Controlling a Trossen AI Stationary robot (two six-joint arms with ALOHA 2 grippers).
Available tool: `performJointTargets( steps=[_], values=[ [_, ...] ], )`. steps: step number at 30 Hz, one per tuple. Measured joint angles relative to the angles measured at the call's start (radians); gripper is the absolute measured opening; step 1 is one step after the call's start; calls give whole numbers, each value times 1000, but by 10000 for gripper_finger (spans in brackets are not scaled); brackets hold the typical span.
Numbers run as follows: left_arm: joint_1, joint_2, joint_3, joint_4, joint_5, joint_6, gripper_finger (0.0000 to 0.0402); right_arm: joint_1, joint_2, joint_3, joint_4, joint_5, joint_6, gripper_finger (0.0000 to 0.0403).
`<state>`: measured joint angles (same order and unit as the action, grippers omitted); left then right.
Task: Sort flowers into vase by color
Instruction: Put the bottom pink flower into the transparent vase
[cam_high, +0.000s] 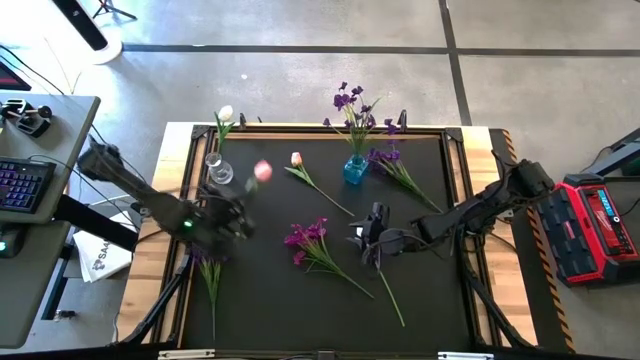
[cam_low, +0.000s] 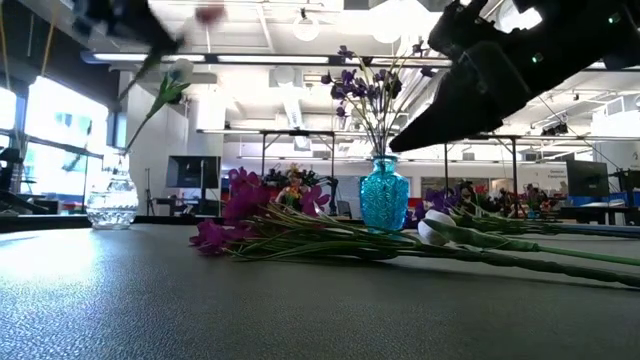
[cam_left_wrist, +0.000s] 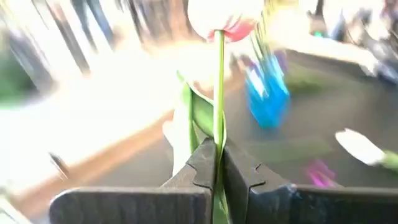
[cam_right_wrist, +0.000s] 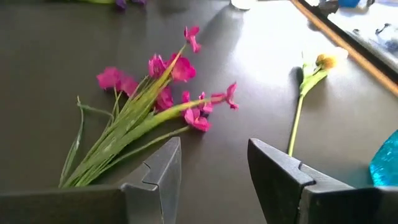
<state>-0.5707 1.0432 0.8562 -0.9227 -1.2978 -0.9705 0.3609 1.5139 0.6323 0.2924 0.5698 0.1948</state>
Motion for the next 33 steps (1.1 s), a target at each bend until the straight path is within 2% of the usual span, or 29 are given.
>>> performJointTargets(
  steps=[3, 5, 7, 12, 18, 21, 24, 26, 28, 33],
  values=[
    [4, -126, 0, 0, -211, 278, 2, 1, 0, 0, 39, 4, -33, 158],
    [14, -199, 0, 0, -273, 419, 1, 1, 0, 0, 69, 4, -49, 158],
    [29, -268, 0, -1, -274, 529, 1, -1, 0, 0, 92, 4, -65, 158],
    [65, -391, -5, -4, -275, 655, 1, -20, 0, 0, 183, 5, -125, 158],
    [28, -448, -5, 7, -274, 651, 1, -37, 0, 0, 301, 4, -219, 158],
    [-26, -449, -6, 13, -232, 653, 1, -41, 0, 0, 337, 3, -257, 158],
    [-79, -444, -6, 97, -121, 704, 1, -41, 0, 0, 368, 3, -285, 158],
    [-109, -434, -6, 197, -10, 815, 1, -41, 0, 0, 381, 3, -287, 158],
    [-127, -421, -6, 310, 59, 976, 1, -41, 0, 0, 388, 3, -283, 158],
    [-122, -424, -8, 514, 90, 1294, 1, -38, -1, 0, 391, 3, -282, 158]
  ],
)
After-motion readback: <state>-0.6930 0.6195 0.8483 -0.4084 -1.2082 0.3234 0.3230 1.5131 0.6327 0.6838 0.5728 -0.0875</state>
